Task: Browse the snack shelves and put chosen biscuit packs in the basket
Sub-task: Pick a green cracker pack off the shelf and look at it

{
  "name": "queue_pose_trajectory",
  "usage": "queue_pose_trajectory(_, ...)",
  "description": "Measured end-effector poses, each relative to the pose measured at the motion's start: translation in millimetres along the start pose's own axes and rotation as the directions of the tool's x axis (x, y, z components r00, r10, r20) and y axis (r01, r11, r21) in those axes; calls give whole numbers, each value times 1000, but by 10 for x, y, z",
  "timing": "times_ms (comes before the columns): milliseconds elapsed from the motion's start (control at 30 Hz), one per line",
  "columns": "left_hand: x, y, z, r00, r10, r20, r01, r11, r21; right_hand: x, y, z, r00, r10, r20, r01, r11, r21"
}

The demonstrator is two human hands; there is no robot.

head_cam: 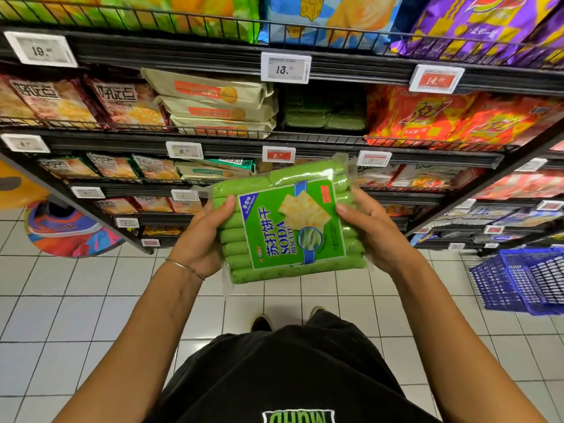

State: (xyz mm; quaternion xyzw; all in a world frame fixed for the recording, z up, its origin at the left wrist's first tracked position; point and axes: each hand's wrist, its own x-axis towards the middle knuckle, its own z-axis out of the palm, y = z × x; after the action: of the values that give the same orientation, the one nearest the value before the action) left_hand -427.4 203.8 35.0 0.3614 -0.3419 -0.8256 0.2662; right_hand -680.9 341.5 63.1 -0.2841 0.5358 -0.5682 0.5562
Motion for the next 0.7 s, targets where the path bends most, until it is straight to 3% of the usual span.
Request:
queue_pose_trajectory(100, 13, 50, 68, 992, -126, -5, 126, 992, 3, 18, 8, -42, 993, 111, -28, -112, 993, -29)
queue_pose_trajectory(233, 7, 149, 21, 990, -97, 103, 99, 995, -16, 26, 0, -132, 977, 168, -132, -164, 986, 43)
queue_pose_trajectory(433, -20, 176, -58, 908, -186, 376, 219, 975, -47, 28, -5, -294, 943, 328, -48, -291, 888, 357)
queue_pose_trajectory(500, -10, 162, -31, 920, -210, 332, 253, 963, -92, 17, -17, -297, 951, 310, -11, -279, 870, 407)
queue_pose_trajectory(633, 40, 186, 26, 939, -327, 107, 326, 945, 22, 58, -12, -263, 922, 383, -53, -345, 877, 335)
queue_pose_trajectory(700, 56, 176, 3, 926, -368, 78, 372, 927, -44, 83, 10, -234, 901, 431, -49, -388, 851, 354)
